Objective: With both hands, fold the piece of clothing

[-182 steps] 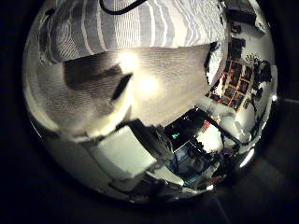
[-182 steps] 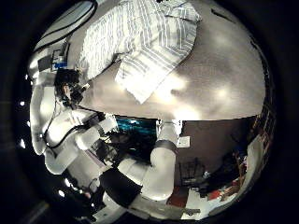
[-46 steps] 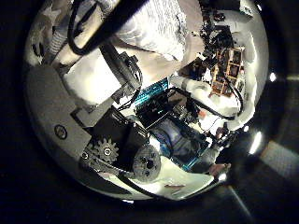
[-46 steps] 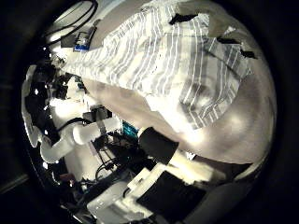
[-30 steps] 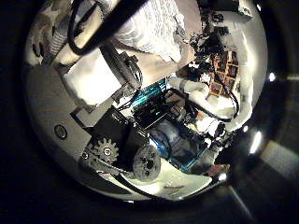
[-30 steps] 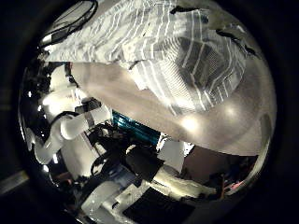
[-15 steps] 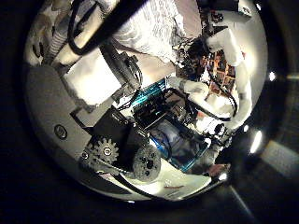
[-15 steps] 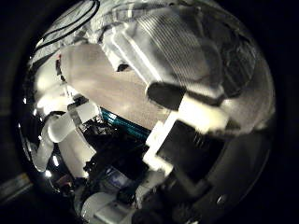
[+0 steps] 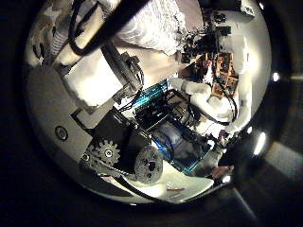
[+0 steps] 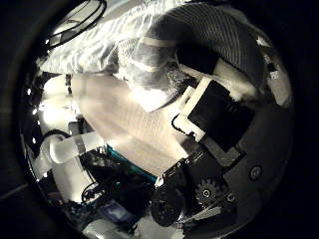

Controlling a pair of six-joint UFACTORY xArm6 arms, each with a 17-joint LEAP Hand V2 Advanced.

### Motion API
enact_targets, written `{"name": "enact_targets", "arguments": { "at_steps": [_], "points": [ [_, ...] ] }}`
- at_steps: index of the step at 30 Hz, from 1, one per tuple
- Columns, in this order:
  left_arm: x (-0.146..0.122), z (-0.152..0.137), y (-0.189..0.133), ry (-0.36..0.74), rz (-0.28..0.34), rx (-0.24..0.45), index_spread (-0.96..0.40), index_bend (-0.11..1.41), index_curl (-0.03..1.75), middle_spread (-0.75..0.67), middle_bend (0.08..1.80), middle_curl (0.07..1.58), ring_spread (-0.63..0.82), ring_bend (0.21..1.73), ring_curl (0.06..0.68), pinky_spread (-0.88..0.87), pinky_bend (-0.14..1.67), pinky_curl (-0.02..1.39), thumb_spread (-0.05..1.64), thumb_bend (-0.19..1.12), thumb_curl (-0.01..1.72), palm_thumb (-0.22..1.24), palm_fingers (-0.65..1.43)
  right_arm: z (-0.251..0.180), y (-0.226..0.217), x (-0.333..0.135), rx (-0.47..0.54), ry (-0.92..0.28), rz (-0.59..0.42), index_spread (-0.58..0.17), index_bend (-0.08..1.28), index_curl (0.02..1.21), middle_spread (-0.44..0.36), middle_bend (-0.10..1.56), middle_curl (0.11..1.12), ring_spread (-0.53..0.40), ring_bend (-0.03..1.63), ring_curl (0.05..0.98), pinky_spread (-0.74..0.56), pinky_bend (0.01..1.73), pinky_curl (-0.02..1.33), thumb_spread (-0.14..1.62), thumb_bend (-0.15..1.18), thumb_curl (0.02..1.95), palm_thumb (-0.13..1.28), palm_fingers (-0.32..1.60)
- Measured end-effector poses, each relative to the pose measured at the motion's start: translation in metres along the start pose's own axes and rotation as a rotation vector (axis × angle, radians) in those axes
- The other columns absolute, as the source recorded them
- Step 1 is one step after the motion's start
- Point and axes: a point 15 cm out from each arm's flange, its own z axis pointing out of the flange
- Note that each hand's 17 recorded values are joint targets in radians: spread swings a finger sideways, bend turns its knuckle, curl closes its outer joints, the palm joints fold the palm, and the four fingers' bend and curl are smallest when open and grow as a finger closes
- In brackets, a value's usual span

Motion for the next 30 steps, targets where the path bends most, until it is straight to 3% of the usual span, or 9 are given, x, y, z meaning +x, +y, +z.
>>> {"name": "enact_targets", "arguments": {
  "at_steps": [11,18,22,30],
  "points": [
    [0.008,-0.019,0.016,0.019,0.029,-0.016,-0.7,0.21,1.42,-0.59,0.88,0.96,-0.49,1.21,0.499,-0.73,0.81,0.73,1.1,-0.01,0.57,0.74,1.1,-0.107,-0.002,0.02,0.057,-0.014,0.053,-0.312,1.06,0.93,-0.195,1.21,0.9,-0.212,1.39,0.652,-0.2,1.39,0.59,1.06,0.0,0.61,0.99,1.12],
    [0.009,-0.034,0.02,0.043,0.036,0.0,-0.7,0.21,1.42,-0.59,0.88,0.96,-0.49,1.21,0.498,-0.73,0.81,0.73,1.1,-0.01,0.57,0.74,1.1,-0.183,-0.024,0.036,0.165,-0.007,0.091,-0.286,1.07,0.92,-0.183,1.22,0.9,-0.207,1.4,0.656,-0.2,1.37,0.64,1.06,-0.01,0.64,0.99,1.11],
    [-0.006,-0.029,0.008,0.06,0.004,-0.017,-0.69,0.21,1.42,-0.59,0.88,0.95,-0.49,1.21,0.498,-0.73,0.81,0.73,1.1,-0.02,0.57,0.73,1.1,-0.179,-0.058,0.046,0.136,-0.018,0.121,-0.275,1.09,0.92,-0.179,1.22,0.9,-0.206,1.41,0.657,-0.2,1.36,0.66,1.06,-0.01,0.66,0.98,1.12],
    [-0.027,0.013,-0.027,0.131,-0.048,-0.14,-0.69,0.21,1.42,-0.59,0.88,0.96,-0.49,1.21,0.5,-0.73,0.8,0.73,1.1,-0.01,0.57,0.73,1.09,-0.111,-0.133,0.056,-0.027,-0.059,0.158,-0.265,1.1,0.9,-0.174,1.23,0.9,-0.202,1.41,0.658,-0.2,1.34,0.7,1.06,-0.01,0.68,0.97,1.11]
  ]
}}
